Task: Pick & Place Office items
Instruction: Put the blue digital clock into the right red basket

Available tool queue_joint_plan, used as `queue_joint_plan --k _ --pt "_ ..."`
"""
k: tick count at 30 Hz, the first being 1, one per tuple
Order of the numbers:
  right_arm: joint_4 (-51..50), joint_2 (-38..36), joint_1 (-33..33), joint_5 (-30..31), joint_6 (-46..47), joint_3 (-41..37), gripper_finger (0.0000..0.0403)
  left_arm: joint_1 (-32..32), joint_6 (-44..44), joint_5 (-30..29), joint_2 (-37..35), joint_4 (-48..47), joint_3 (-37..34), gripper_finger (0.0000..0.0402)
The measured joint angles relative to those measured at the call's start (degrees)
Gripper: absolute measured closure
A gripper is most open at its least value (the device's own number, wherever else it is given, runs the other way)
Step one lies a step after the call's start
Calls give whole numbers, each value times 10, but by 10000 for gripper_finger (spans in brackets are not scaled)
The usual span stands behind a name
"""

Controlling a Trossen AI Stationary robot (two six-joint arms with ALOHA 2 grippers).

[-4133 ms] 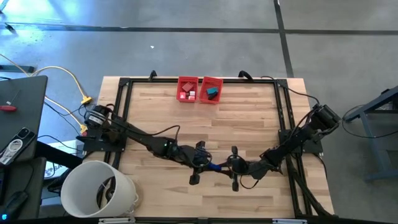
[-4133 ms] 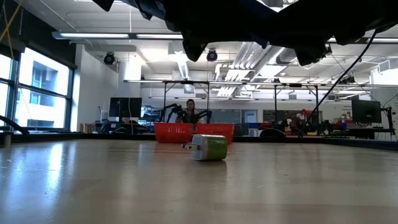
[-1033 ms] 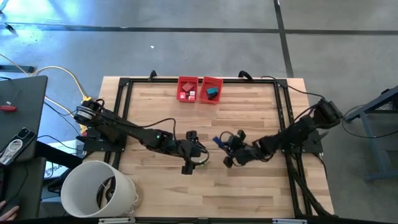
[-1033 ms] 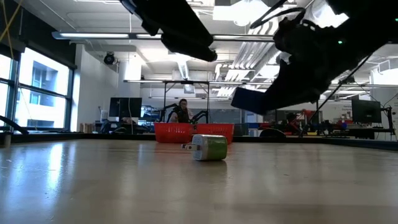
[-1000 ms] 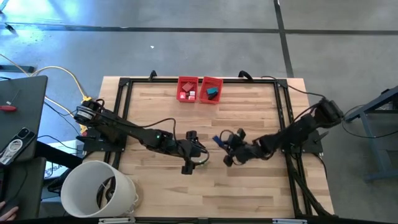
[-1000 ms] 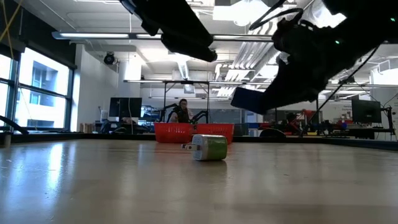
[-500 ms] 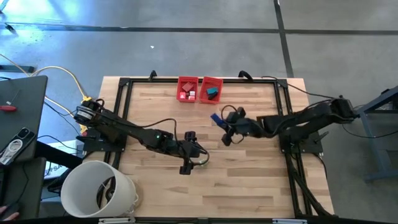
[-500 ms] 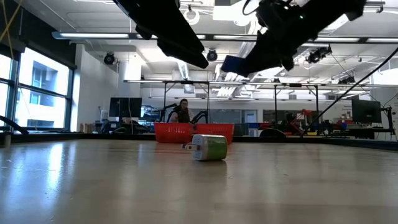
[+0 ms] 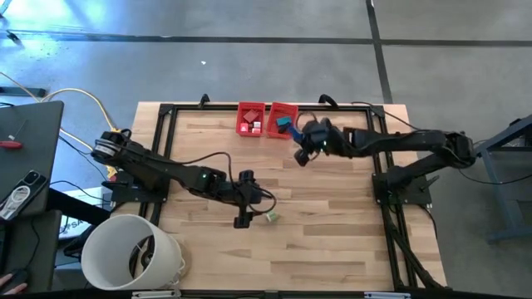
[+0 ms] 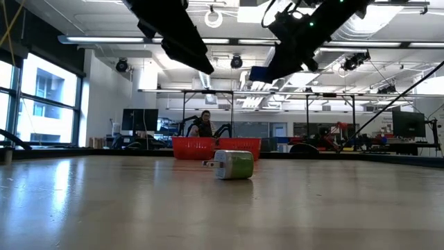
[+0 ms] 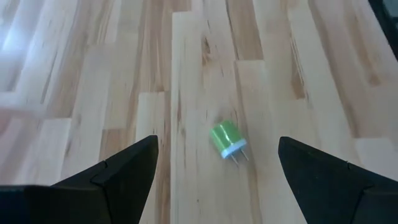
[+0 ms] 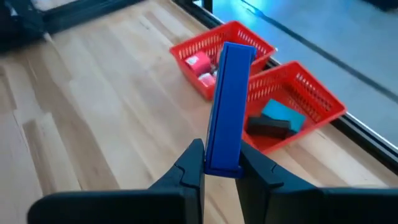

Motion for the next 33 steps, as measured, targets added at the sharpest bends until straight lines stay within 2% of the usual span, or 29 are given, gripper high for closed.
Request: queue_joint_plan --k 4,10,15,22,29,33 --pt "-2 6 -52 -55 1 8 356 0 -20 3 -14 -30 0 78" --pt "-3 23 -107 -93 -14 14 356 0 -17 4 -33 -54 1 78" --pt "-66 55 -149 -118 -17 79 356 0 -11 3 -37 -61 0 78" --pt "-161 129 -192 -133 -29 189 356 0 -11 3 -38 -66 0 78" --pt "-175 218 -230 -175 -29 248 356 0 -23 3 -38 -66 0 78" --pt "-179 273 -236 -178 -39 277 356 0 -31 2 -38 -66 0 78"
